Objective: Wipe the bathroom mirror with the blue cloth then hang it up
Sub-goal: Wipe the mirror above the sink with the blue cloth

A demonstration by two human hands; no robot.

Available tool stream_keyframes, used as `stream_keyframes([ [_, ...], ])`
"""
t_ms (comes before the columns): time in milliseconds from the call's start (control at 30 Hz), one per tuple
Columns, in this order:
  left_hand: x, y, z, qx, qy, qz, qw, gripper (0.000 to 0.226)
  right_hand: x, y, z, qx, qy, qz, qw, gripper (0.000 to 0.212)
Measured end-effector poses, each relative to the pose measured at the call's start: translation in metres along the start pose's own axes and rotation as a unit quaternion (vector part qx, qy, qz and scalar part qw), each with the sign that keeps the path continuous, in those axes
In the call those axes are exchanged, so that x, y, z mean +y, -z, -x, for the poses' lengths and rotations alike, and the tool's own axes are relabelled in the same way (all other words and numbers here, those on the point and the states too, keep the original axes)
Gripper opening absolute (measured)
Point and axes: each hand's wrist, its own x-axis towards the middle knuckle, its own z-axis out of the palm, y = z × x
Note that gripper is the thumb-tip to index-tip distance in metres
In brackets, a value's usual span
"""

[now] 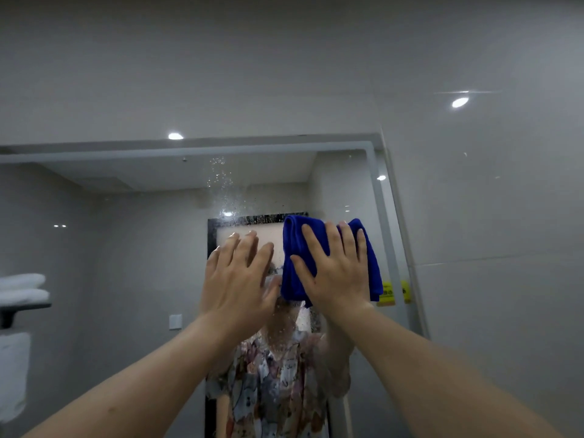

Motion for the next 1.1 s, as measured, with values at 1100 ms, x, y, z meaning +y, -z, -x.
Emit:
stream_keyframes([
  [1100,0.012,-0.023,-0.047,-0.009,-0.001,-0.084,0.996,0.071,0.076,0.009,-0.188,-0.055,-0.099,0.027,0.993,0.082],
])
